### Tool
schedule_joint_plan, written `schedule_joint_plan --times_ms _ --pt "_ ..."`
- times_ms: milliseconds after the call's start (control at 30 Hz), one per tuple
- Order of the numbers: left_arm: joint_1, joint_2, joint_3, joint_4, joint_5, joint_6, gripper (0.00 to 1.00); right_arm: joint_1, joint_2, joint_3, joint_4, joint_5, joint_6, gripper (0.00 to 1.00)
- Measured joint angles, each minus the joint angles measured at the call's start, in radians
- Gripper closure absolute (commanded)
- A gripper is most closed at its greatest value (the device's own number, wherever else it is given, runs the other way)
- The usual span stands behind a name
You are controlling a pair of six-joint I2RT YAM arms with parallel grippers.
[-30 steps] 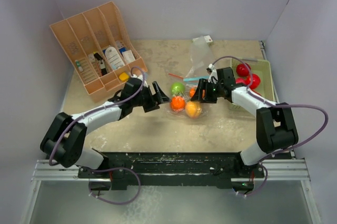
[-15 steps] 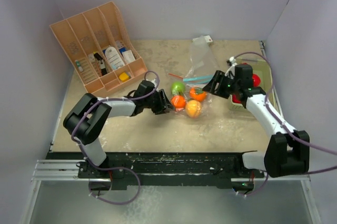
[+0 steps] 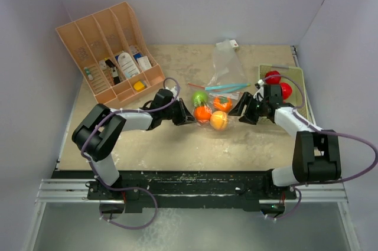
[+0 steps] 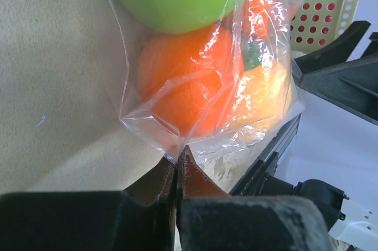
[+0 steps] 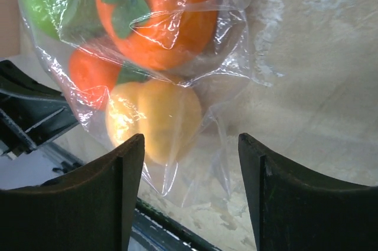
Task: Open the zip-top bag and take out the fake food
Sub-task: Adjust the zipper food storage bag at the center of the board.
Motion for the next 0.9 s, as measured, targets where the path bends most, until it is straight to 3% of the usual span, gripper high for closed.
schedule_joint_plan --times_ms 100,200,400,433,567,633,833,900 --pt "0.0 -0.005 -0.013 0.017 0.01 -0.003 1.0 0.0 0.037 -0.01 0.042 -0.06 -0.003 0.78" --pt "0.0 -0.026 -0.03 0.023 0.017 -0.003 1.0 0.0 0.046 -0.023 0.058 -0.098 -0.008 0.99" --pt "0.0 -0.082 -0.058 0.024 0.025 -0.013 0.97 0.001 0.005 -0.016 0.044 -0.113 -0.023 1.0" --pt "-0.001 -0.09 -0.058 0.023 0.025 -0.017 0.89 0.001 -0.005 -0.009 0.034 -0.112 -0.026 1.0" --pt "0.001 -0.135 -0.053 -0.027 0.016 -0.005 0.32 0.003 -0.08 0.03 0.003 -0.105 -0.045 1.0" --pt "0.01 -0.159 -0.045 -0.063 0.013 0.006 0.14 0.013 -0.107 0.052 -0.003 -0.105 -0.061 1.0" --pt "0.078 -0.238 -0.006 -0.198 -0.033 0.048 0.09 0.109 -0.09 0.058 -0.03 -0.09 -0.109 1.0" --pt "0.095 -0.261 0.014 -0.248 -0.055 0.069 0.09 0.202 -0.079 0.036 -0.029 -0.09 -0.108 1.0"
